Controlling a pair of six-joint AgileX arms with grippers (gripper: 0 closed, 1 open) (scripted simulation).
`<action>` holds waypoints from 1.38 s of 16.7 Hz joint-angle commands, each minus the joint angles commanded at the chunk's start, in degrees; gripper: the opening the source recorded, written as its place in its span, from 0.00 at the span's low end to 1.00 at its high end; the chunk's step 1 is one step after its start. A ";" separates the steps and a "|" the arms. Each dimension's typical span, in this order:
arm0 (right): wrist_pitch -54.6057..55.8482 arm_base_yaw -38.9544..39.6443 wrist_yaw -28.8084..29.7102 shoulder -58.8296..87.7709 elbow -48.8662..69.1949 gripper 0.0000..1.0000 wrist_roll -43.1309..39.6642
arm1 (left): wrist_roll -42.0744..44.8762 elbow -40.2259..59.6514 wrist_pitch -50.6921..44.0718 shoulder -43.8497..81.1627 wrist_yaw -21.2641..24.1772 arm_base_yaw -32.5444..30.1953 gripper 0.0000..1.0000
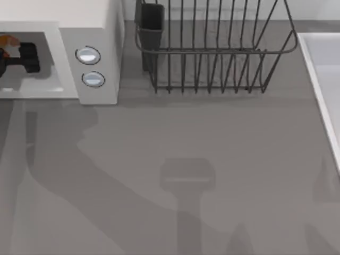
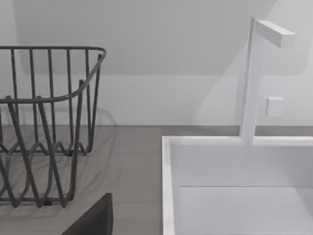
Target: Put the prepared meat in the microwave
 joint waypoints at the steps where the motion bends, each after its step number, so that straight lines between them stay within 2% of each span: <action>1: 0.00 0.00 0.00 0.00 0.00 1.00 0.00 | 0.19 -2.75 1.33 -1.51 0.41 0.39 1.00; 12: 0.00 0.00 0.00 0.00 0.00 1.00 0.00 | 2.39 -41.38 19.45 -20.37 5.48 6.28 1.00; 15: 0.00 0.00 0.00 0.00 0.00 1.00 0.00 | 2.62 -44.64 21.26 -21.59 5.98 6.95 1.00; 20: 0.00 0.00 0.00 0.00 0.00 1.00 0.00 | 2.58 -44.41 20.99 -21.44 5.89 6.66 1.00; 23: 0.00 0.00 0.00 0.00 0.00 1.00 0.00 | 2.55 -43.15 17.09 -25.16 5.80 6.70 1.00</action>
